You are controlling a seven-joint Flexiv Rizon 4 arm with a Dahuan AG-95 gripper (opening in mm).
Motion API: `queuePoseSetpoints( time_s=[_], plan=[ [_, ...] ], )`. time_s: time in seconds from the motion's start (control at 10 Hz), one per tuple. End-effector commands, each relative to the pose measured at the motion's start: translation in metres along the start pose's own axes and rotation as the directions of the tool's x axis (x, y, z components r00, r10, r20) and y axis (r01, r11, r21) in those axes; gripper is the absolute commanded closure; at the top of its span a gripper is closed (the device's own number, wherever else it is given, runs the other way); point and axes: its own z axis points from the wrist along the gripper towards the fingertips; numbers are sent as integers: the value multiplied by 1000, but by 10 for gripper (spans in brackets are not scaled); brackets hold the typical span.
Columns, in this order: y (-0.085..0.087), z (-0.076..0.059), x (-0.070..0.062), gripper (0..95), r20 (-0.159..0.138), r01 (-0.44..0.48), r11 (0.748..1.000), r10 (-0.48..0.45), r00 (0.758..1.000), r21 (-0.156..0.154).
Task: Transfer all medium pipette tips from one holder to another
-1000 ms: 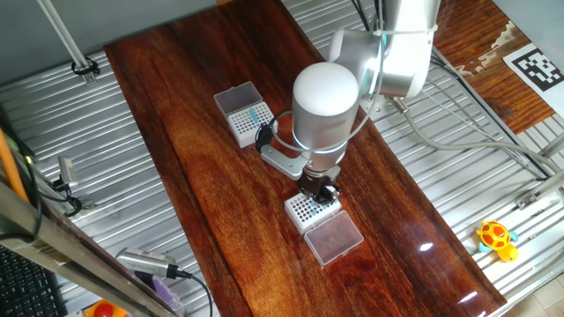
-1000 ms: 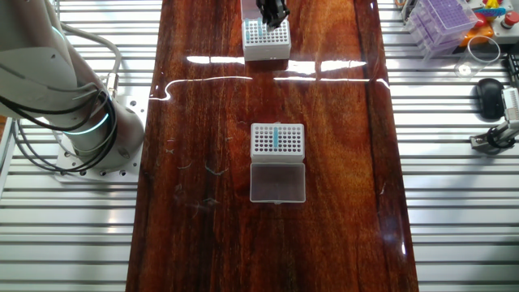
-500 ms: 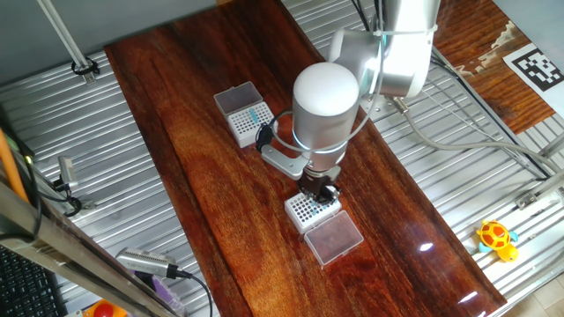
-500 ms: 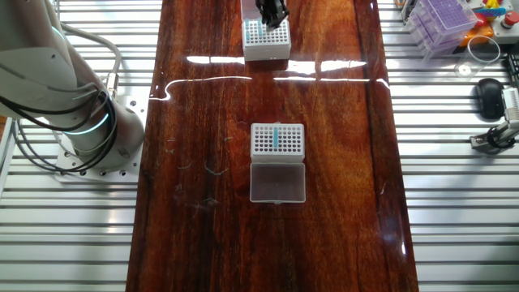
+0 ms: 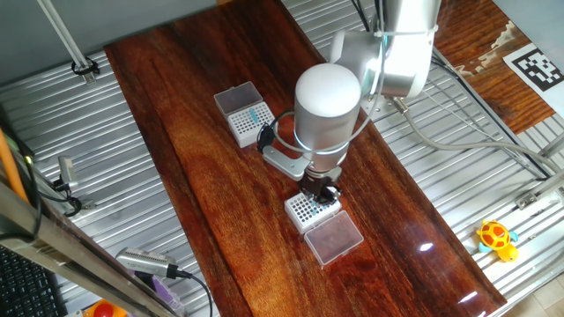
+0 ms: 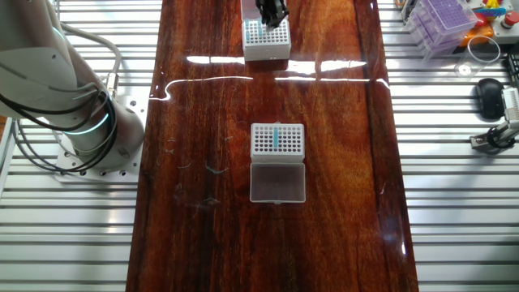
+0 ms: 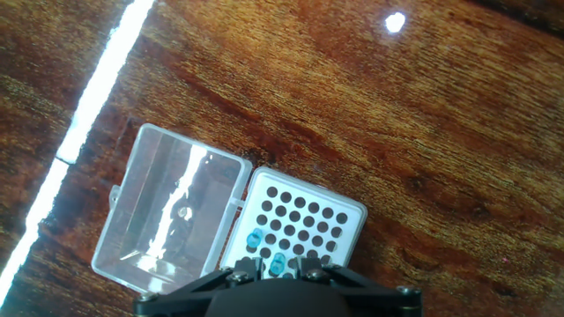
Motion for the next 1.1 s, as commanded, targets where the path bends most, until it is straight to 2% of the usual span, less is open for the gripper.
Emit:
queuePoseSetpoints(
  time_s=[0.1, 0.7, 1.1],
  plan=[
    [0, 1, 1, 950, 1, 0, 1000, 0, 1000, 2],
    [0, 1, 0, 950, 0, 2, 1000, -2, 1000, 6],
    [1, -7, 0, 950, -4, 2, 1000, -2, 1000, 6]
  ],
)
